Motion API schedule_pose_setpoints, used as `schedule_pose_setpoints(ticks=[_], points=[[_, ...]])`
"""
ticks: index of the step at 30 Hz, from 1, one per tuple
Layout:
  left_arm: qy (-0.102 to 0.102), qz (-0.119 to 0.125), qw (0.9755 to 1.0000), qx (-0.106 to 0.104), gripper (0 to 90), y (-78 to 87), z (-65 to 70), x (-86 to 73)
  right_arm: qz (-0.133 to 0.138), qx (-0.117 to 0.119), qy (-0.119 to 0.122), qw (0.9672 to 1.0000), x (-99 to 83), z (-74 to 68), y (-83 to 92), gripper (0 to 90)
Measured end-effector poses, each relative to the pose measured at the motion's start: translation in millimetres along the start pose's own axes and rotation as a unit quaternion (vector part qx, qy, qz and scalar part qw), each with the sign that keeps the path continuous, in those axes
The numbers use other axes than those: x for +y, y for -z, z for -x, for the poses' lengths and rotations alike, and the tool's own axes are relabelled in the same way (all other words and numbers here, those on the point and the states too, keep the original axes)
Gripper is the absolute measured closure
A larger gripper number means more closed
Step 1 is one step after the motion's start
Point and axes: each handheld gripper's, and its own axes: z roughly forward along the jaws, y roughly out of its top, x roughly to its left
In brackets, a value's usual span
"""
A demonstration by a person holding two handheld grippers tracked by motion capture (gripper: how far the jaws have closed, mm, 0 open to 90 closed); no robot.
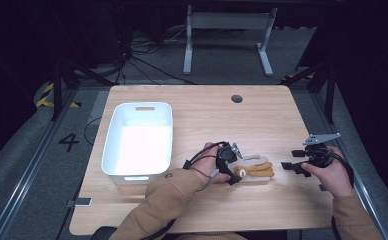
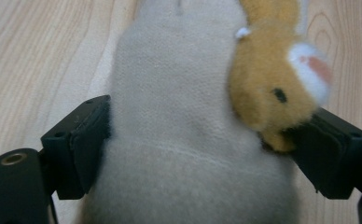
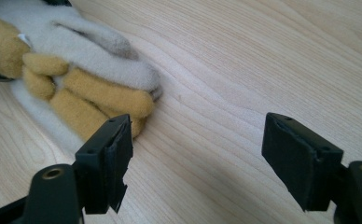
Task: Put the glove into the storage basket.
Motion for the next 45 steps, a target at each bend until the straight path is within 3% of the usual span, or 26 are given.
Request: schedule_pose_setpoints(ticks=[4,9,12,13,17,20,22,24,32,35,45], points=[[-0.005,0.010,0.9999,0.004,11.1,-2.2,0.9,-0.9,0.000,0.001,-0.001,1.0000,-0.2,0.1,-0.3,24.8],[-0.031,0.022,0.9991,0.019,8.1,-7.0,3.2,-3.6,-0.001,0.002,-0.002,1.0000,-0.4,0.3,-0.8,24.9],[-0.029,0.031,0.9989,0.020,3.9,-9.2,3.6,-4.8,-0.001,0.002,-0.003,1.0000,-0.7,0.3,-1.4,25.0],[-0.030,0.044,0.9983,0.022,3.0,-11.2,3.5,-6.8,-0.001,0.006,-0.003,1.0000,-0.8,0.4,-1.6,25.1],[-0.025,0.052,0.9980,0.024,4.1,-10.5,4.6,-9.2,0.000,0.009,-0.005,1.0000,-0.8,0.4,-2.1,25.5],[-0.023,0.055,0.9980,0.024,20.1,-6.8,5.4,-9.3,-0.001,0.009,-0.005,0.9999,-0.9,0.4,-2.5,25.6],[-0.021,0.052,0.9981,0.025,23.9,-4.7,6.5,-8.3,-0.002,0.008,-0.005,1.0000,-1.0,0.4,-3.0,26.0],[-0.024,0.052,0.9981,0.025,34.3,-3.7,6.7,-7.7,-0.002,0.008,-0.005,1.0000,-1.0,0.3,-3.2,26.0],[-0.009,0.044,0.9983,0.036,55.6,0.5,9.3,-5.4,-0.002,0.007,-0.004,1.0000,-1.0,0.2,-3.1,26.9],[0.001,0.041,0.9983,0.042,62.3,0.8,11.7,-4.6,-0.001,0.007,-0.005,1.0000,-0.8,0.1,-3.0,26.9],[0.033,0.038,0.9979,0.040,68.3,3.0,11.4,-2.4,0.000,0.005,-0.006,1.0000,-1.5,1.8,-2.9,27.1]])
